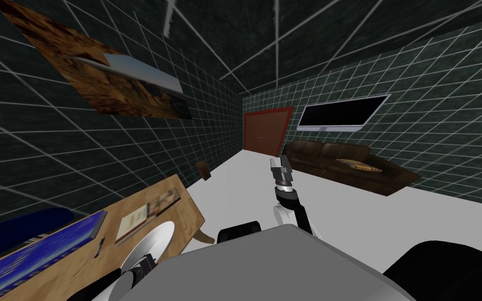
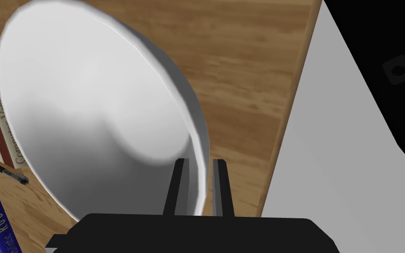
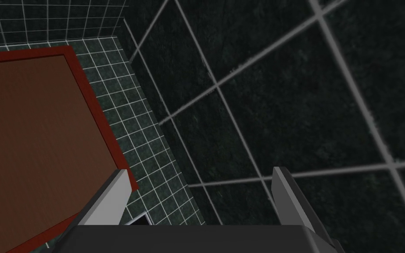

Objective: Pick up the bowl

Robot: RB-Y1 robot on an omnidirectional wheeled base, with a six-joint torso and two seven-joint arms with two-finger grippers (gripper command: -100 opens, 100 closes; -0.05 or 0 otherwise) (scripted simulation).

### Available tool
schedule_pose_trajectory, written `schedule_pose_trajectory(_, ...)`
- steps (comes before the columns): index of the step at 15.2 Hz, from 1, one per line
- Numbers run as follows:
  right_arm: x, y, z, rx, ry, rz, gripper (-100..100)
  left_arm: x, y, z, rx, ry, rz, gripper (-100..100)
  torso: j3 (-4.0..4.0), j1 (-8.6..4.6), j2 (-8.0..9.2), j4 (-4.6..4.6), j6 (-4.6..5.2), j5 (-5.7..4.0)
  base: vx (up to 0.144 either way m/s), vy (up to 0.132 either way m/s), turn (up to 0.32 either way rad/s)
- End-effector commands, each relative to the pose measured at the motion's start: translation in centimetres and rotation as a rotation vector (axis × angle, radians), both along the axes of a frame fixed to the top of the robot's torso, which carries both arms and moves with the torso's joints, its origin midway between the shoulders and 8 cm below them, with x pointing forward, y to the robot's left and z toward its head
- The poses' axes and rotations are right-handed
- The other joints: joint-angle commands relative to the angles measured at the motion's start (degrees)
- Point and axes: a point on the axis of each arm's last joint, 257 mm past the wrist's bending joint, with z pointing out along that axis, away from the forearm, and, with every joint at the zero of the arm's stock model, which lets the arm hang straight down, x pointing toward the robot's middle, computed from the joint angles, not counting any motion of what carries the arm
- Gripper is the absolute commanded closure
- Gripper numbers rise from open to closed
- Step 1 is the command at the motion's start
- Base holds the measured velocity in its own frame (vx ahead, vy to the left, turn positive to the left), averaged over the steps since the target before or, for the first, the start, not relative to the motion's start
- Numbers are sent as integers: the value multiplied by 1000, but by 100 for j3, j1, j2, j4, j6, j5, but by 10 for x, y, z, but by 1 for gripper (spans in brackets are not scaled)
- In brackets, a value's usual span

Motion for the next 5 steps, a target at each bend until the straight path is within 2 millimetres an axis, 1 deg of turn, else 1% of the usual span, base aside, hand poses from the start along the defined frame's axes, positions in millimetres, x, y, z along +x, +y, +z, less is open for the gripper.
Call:
schedule_pose_trajectory(1, 0, 0, 0, 0, 0, 0, 0, -2, 0, 7, 0, -1, 3, 100, 0, 0, 0, 0, 0, 0, -4, -8, -17)
schedule_pose_trajectory(4, 0, 0, 0, 0, 0, 0, 0, -5, 0, 15, -1, 1, 5, 100, 5, -11, 7, 3, -1, -7, -9, -15, -17)
schedule_pose_trajectory(5, 0, 0, 0, 0, 0, 0, 0, -3, 0, 11, -1, -1, 3, 100, 6, -14, 9, 3, -2, -8, -5, -10, -1)
